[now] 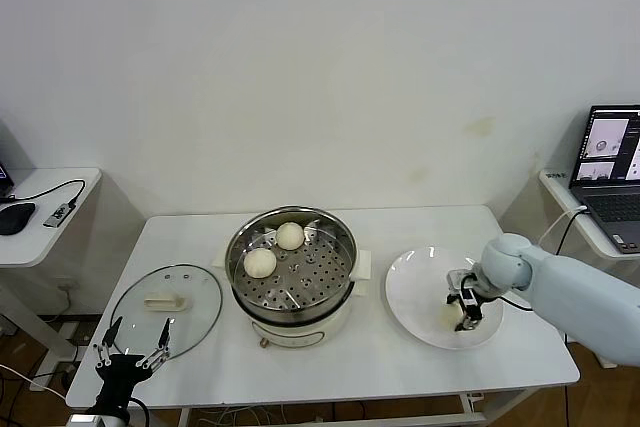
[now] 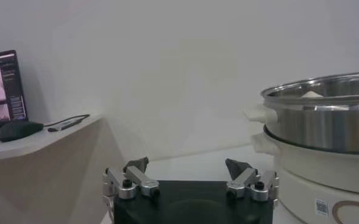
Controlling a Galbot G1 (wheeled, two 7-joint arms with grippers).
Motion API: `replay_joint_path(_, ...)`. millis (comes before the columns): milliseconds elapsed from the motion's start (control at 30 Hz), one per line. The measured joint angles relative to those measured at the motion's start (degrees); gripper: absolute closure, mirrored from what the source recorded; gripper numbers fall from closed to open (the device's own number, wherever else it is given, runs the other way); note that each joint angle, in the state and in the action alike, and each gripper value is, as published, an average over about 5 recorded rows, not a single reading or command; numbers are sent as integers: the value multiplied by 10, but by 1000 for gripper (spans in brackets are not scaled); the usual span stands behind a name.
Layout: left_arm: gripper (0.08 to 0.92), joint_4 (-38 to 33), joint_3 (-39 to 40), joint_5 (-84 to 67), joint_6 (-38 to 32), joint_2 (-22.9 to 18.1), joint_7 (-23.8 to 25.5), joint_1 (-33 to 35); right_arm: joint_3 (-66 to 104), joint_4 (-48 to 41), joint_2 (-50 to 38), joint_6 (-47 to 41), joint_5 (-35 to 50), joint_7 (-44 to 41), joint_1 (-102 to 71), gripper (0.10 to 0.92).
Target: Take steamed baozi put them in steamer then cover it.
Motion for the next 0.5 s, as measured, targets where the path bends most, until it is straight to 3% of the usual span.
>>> replay_joint_path(500, 177, -9, -2, -3, 2, 8, 0, 3, -61, 20, 24, -25, 102, -24, 173, 431)
